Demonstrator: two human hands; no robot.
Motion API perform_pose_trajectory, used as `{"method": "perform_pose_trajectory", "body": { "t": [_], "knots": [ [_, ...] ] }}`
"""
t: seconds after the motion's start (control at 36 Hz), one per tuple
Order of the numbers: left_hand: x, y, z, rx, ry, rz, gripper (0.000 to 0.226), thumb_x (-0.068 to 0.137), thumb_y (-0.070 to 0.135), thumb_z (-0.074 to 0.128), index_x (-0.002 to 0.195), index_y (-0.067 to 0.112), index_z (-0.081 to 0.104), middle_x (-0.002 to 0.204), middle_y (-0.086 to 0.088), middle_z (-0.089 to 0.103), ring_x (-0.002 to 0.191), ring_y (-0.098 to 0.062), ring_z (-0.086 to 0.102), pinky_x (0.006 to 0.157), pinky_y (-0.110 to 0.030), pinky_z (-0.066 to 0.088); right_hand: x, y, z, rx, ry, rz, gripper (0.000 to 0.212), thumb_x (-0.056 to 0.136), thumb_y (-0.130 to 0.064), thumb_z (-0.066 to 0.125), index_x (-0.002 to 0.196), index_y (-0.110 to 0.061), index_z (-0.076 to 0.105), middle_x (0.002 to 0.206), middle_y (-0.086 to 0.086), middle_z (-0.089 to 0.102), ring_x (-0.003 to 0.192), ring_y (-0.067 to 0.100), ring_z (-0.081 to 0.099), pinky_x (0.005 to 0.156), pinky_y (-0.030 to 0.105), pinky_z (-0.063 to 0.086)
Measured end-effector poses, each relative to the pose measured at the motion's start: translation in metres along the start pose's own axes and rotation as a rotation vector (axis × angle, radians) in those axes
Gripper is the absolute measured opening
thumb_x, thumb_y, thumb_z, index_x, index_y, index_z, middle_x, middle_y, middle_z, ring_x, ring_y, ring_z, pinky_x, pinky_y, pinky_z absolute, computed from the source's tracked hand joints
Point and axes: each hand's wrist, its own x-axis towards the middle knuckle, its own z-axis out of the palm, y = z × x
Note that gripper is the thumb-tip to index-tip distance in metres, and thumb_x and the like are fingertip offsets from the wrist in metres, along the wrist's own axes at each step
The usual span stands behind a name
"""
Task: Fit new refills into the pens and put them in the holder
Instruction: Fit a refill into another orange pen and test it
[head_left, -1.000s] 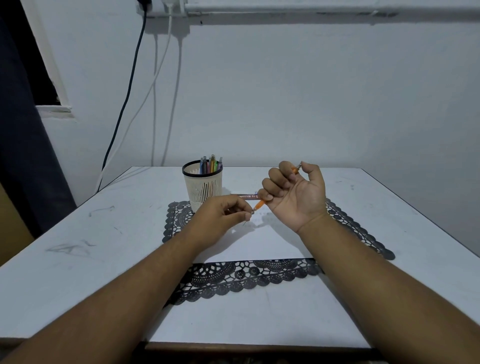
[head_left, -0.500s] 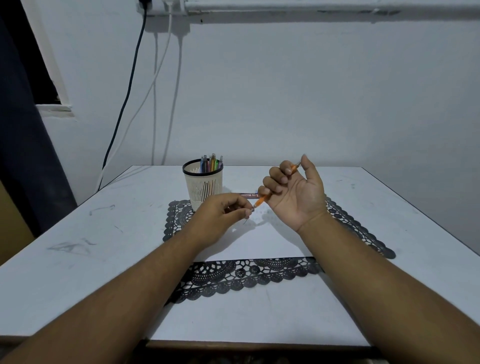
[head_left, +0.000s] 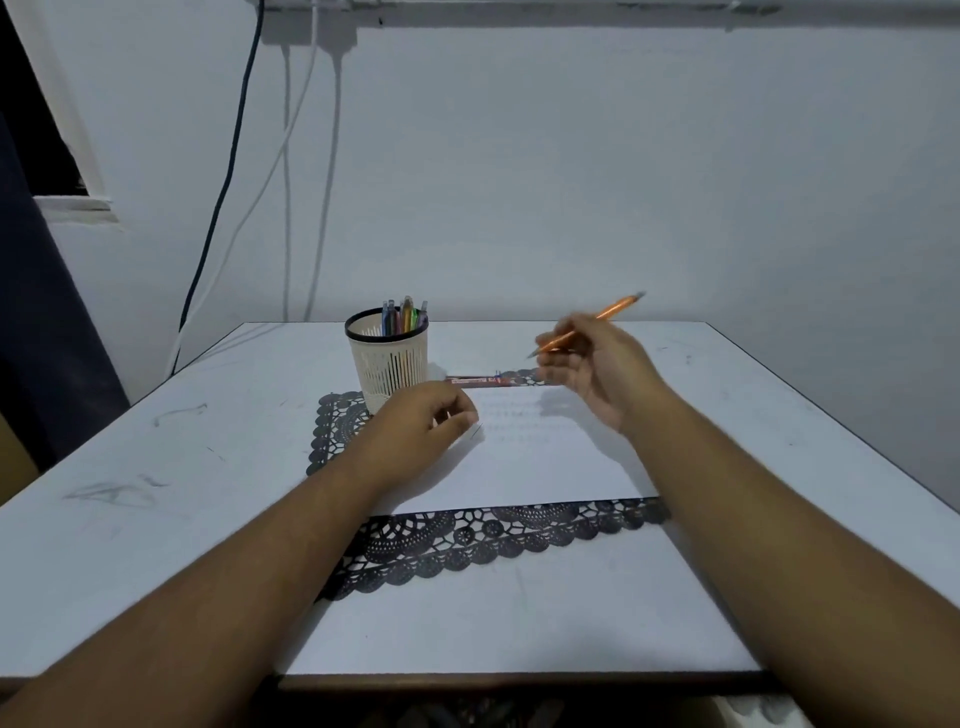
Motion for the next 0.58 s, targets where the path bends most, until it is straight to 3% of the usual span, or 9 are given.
{"method": "perform_pose_trajectory", "body": {
  "t": [0.06, 0.14, 0.19, 0.28, 0.36, 0.42, 0.58],
  "knots": [
    [-0.003, 0.0, 0.002, 0.09, -0.019, -0.005, 0.011, 0.1, 0.031, 0.062, 0.093, 0.032, 0.071, 0.097, 0.017, 0.066, 0.089, 0.003, 0.057, 0.073, -0.024, 0.045, 0.007, -0.005, -0.026, -0.027, 0.056, -0.002, 0.022, 0.107, -0.013, 0.049, 0.091, -0.002, 0.06, 0.093, 0.02, 0.07, 0.076, 0.028, 0.07, 0.076, 0.039, 0.064],
    [-0.005, 0.001, 0.004, 0.135, -0.055, -0.044, 0.018, 0.101, 0.036, 0.057, 0.113, 0.032, 0.07, 0.113, 0.019, 0.063, 0.102, 0.005, 0.055, 0.088, -0.028, 0.05, 0.006, -0.003, -0.064, -0.181, 0.1, 0.029, 0.007, 0.103, -0.003, 0.055, 0.097, -0.003, 0.059, 0.09, 0.018, 0.067, 0.077, 0.027, 0.069, 0.073, 0.035, 0.062],
    [-0.004, 0.002, 0.004, 0.209, -0.143, -0.022, 0.025, 0.102, 0.039, 0.054, 0.121, 0.027, 0.066, 0.117, 0.014, 0.063, 0.105, -0.003, 0.057, 0.094, -0.036, 0.051, 0.002, 0.0, -0.082, -0.28, 0.109, 0.048, 0.011, 0.099, 0.005, 0.055, 0.096, -0.004, 0.06, 0.082, 0.016, 0.064, 0.073, 0.028, 0.065, 0.071, 0.036, 0.059],
    [-0.002, 0.004, 0.005, 0.312, -0.252, 0.022, 0.03, 0.102, 0.047, 0.051, 0.115, 0.023, 0.063, 0.115, 0.009, 0.062, 0.105, -0.012, 0.057, 0.095, -0.044, 0.051, -0.002, 0.004, -0.092, -0.329, 0.1, 0.049, 0.017, 0.097, 0.009, 0.053, 0.092, -0.003, 0.064, 0.075, 0.014, 0.065, 0.067, 0.026, 0.064, 0.071, 0.036, 0.057],
    [-0.003, 0.005, 0.006, 0.35, -0.327, -0.005, 0.051, 0.102, 0.054, 0.051, 0.142, 0.024, 0.054, 0.145, 0.01, 0.05, 0.132, -0.01, 0.043, 0.113, -0.032, 0.036, -0.005, 0.011, -0.09, -0.396, 0.04, 0.049, 0.014, 0.096, 0.006, 0.06, 0.091, -0.004, 0.068, 0.08, 0.017, 0.067, 0.068, 0.025, 0.066, 0.069, 0.033, 0.059],
    [-0.003, 0.006, 0.007, 0.372, -0.357, -0.018, 0.066, 0.1, 0.059, 0.052, 0.155, 0.024, 0.041, 0.159, 0.011, 0.037, 0.145, -0.009, 0.029, 0.117, -0.028, 0.024, -0.006, 0.016, -0.086, -0.464, 0.004, 0.036, 0.014, 0.095, 0.007, 0.062, 0.09, -0.003, 0.07, 0.083, 0.023, 0.066, 0.069, 0.027, 0.066, 0.067, 0.033, 0.059],
    [-0.001, 0.005, 0.012, 0.411, -0.387, -0.048, 0.078, 0.097, 0.066, 0.049, 0.16, 0.024, 0.031, 0.166, 0.01, 0.025, 0.15, -0.011, 0.019, 0.121, -0.03, 0.017, -0.011, 0.029, -0.066, -0.455, -0.116, 0.024, 0.015, 0.092, 0.013, 0.061, 0.086, 0.001, 0.068, 0.082, 0.021, 0.069, 0.079, 0.029, 0.07, 0.087, 0.041, 0.062]
  ]
}}
